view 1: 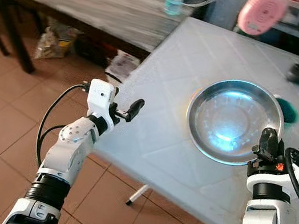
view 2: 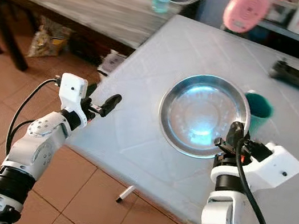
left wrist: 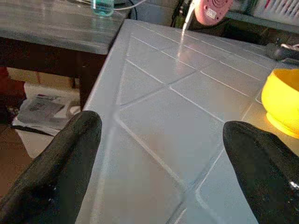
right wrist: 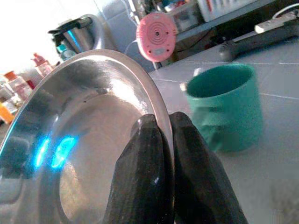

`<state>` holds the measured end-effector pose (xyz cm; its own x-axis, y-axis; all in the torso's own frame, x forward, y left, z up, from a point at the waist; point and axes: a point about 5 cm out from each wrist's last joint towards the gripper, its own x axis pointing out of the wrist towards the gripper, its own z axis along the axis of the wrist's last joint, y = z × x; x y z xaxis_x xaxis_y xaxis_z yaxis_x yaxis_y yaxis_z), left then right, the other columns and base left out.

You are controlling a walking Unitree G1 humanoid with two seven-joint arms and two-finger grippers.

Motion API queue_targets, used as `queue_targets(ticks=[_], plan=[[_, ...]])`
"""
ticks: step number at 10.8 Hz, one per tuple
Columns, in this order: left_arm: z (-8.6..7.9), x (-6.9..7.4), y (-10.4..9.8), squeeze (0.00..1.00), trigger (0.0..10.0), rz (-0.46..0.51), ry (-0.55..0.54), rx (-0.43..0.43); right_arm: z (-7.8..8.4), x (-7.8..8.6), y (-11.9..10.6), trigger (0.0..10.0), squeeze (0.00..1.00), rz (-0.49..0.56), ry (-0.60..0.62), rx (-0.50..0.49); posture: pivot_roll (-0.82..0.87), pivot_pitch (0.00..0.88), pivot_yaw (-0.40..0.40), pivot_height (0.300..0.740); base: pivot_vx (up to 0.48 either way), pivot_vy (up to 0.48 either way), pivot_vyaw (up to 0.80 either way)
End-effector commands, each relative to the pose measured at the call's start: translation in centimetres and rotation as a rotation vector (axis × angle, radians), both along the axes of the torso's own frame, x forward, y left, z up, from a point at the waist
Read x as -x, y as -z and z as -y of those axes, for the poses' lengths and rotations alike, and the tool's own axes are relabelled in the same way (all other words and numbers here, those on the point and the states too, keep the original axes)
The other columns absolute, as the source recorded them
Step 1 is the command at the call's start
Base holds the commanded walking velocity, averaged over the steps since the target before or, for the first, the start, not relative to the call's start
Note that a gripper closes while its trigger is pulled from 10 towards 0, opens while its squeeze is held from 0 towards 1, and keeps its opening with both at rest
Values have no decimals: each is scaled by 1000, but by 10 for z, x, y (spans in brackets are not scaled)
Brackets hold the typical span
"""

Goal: Setting the table

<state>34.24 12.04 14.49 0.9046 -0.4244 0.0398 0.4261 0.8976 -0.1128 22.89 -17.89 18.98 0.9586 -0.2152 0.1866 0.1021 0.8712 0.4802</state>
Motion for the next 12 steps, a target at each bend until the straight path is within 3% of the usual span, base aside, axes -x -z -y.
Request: queue_targets(ticks=[1,5,12], plan=[[-1,-2,0,0,10000,-8,0,-2,-1,1,-1,10000,0,6,-5,0,39,133,-14,740,0,337,0],[5,-3,3,0,10000,-12,19,1,2,-3,-5,10000,0,17,-2,23,31,119,-24,740,0,415,0],[17,-11,-3,0,10000,36,77,-42,2,3,-4,10000,0,30,68,39,25,120,38,740,0,480,0]])
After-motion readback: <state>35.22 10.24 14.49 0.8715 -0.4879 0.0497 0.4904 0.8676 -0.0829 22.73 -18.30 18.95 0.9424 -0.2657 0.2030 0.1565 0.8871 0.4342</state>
